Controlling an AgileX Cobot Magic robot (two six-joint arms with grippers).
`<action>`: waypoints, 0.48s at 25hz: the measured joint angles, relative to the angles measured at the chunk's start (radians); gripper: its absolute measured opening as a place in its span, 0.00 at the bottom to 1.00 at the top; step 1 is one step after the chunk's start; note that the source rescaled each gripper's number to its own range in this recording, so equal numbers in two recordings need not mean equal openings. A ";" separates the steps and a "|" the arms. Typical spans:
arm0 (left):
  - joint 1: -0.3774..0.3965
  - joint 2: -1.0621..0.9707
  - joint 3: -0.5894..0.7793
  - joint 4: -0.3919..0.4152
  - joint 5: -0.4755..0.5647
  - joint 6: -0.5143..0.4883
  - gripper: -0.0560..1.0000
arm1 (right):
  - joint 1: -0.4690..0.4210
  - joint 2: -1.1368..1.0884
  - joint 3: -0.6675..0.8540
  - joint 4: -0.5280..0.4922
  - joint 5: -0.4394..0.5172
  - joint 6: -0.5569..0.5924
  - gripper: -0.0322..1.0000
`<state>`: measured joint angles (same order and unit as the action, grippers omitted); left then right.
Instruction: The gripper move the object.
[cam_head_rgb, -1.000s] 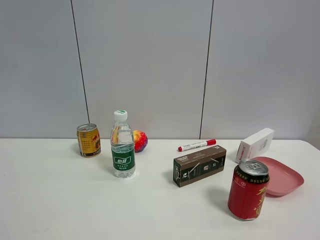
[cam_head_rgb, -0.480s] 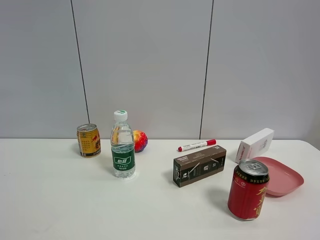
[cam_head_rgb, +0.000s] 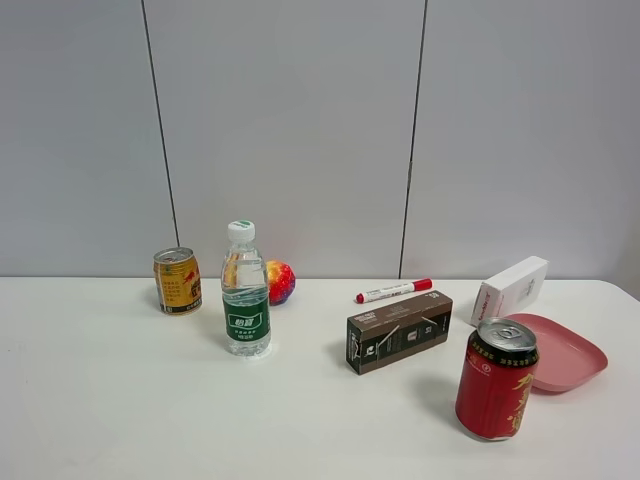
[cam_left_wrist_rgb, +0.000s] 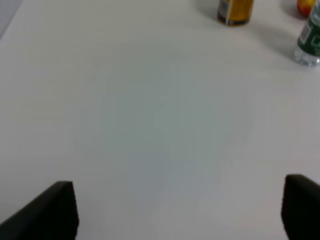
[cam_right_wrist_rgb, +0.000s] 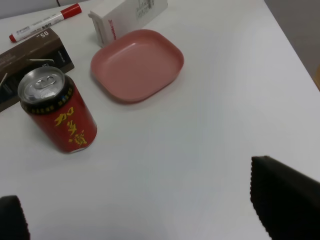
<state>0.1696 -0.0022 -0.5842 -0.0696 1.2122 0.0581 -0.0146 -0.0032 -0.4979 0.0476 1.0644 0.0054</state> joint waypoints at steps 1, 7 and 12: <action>0.000 0.000 0.016 -0.005 -0.008 0.012 0.48 | 0.000 0.000 0.000 0.000 0.000 0.000 1.00; 0.000 -0.003 0.060 -0.016 -0.124 0.028 0.48 | 0.000 0.000 0.000 0.000 0.000 -0.005 1.00; 0.000 -0.003 0.076 -0.019 -0.153 0.029 0.48 | 0.000 0.000 0.000 0.000 0.000 -0.005 1.00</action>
<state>0.1696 -0.0052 -0.5080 -0.0886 1.0596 0.0867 -0.0146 -0.0032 -0.4979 0.0476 1.0644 0.0000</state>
